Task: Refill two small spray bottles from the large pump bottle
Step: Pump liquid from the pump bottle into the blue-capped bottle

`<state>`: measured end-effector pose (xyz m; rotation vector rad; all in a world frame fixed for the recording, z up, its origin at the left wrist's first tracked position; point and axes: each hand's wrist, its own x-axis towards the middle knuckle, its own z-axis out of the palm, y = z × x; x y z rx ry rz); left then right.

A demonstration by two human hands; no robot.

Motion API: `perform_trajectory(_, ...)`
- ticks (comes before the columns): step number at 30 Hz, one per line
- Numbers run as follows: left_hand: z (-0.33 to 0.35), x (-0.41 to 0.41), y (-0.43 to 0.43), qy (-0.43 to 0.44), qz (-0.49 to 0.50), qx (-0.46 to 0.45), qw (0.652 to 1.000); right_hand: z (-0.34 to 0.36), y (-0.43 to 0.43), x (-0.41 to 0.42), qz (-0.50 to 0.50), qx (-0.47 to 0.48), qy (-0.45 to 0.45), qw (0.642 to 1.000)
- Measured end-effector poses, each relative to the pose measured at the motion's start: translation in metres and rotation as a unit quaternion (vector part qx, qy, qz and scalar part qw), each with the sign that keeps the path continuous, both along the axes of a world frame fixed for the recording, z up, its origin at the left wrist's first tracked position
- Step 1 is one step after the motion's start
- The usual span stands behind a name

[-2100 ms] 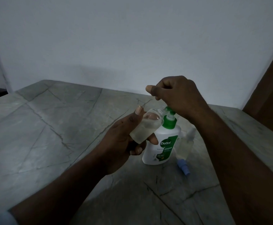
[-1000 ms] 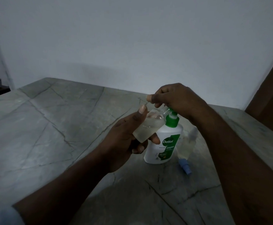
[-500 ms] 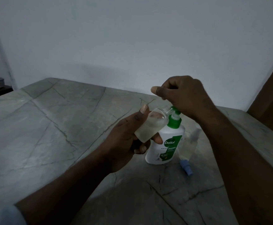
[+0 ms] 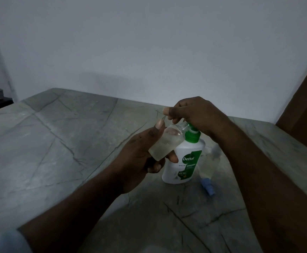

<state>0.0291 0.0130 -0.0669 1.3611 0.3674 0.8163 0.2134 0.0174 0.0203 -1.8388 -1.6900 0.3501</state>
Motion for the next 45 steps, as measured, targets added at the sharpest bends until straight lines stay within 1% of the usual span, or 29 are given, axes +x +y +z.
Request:
perform_trajectory(3, 0.0003, 0.0001, 0.0006, -0.003, -0.004, 0.001, 1.000, -0.0015, -0.0013, 0.0011, -0.003, 0.021, 0.000, 1.000)
perform_trajectory(6, 0.0017, 0.0000, 0.0002, -0.017, -0.016, -0.005, 1.000, 0.0014, -0.0048, 0.0041, -0.018, 0.090, 0.009, 0.996)
perform_trajectory(8, 0.0024, 0.0003, -0.0006, -0.021, -0.023, -0.010, 0.999, 0.0048, -0.0067, 0.0055, -0.024, 0.138, -0.019, 0.990)
perform_trajectory(10, 0.0024, 0.0006, -0.0007, -0.021, -0.028, -0.012, 0.999, 0.0060, -0.0069, 0.0041, -0.019, 0.158, -0.035, 0.987)
perform_trajectory(12, 0.0021, 0.0006, -0.0002, -0.023, -0.030, -0.010, 0.999, 0.0059, -0.0064, 0.0026, -0.011, 0.148, -0.024, 0.989)
perform_trajectory(16, 0.0016, 0.0010, 0.0007, -0.025, -0.024, -0.009, 0.999, 0.0055, -0.0049, 0.0041, -0.007, 0.094, 0.020, 0.995)
perform_trajectory(21, 0.0002, 0.0002, 0.0017, -0.009, -0.013, -0.018, 1.000, 0.0013, -0.0018, -0.0001, 0.002, 0.017, -0.001, 1.000)
perform_trajectory(23, -0.0003, 0.0003, 0.0014, -0.008, -0.009, -0.019, 1.000, 0.0006, -0.0019, -0.0009, 0.008, 0.007, -0.002, 1.000)
perform_trajectory(29, -0.0004, 0.0013, 0.0005, -0.016, -0.009, -0.013, 1.000, -0.0006, -0.0019, 0.0015, -0.010, 0.029, 0.012, 0.999)
perform_trajectory(31, 0.0006, 0.0014, 0.0000, -0.021, -0.010, -0.010, 1.000, 0.0007, -0.0038, 0.0024, -0.018, 0.059, 0.008, 0.998)
perform_trajectory(35, 0.0032, 0.0010, -0.0028, -0.029, -0.021, -0.012, 0.999, 0.0049, -0.0085, 0.0038, -0.036, 0.162, -0.030, 0.986)
perform_trajectory(37, 0.0037, 0.0007, -0.0037, -0.029, -0.023, -0.015, 0.999, 0.0056, -0.0088, 0.0025, -0.031, 0.168, -0.034, 0.985)
perform_trajectory(42, 0.0031, 0.0006, -0.0026, -0.026, -0.019, -0.016, 0.999, 0.0037, -0.0049, 0.0032, -0.018, 0.078, 0.019, 0.997)
perform_trajectory(45, 0.0010, 0.0012, -0.0010, -0.010, -0.007, -0.010, 1.000, 0.0009, -0.0016, 0.0019, -0.005, 0.024, 0.014, 1.000)
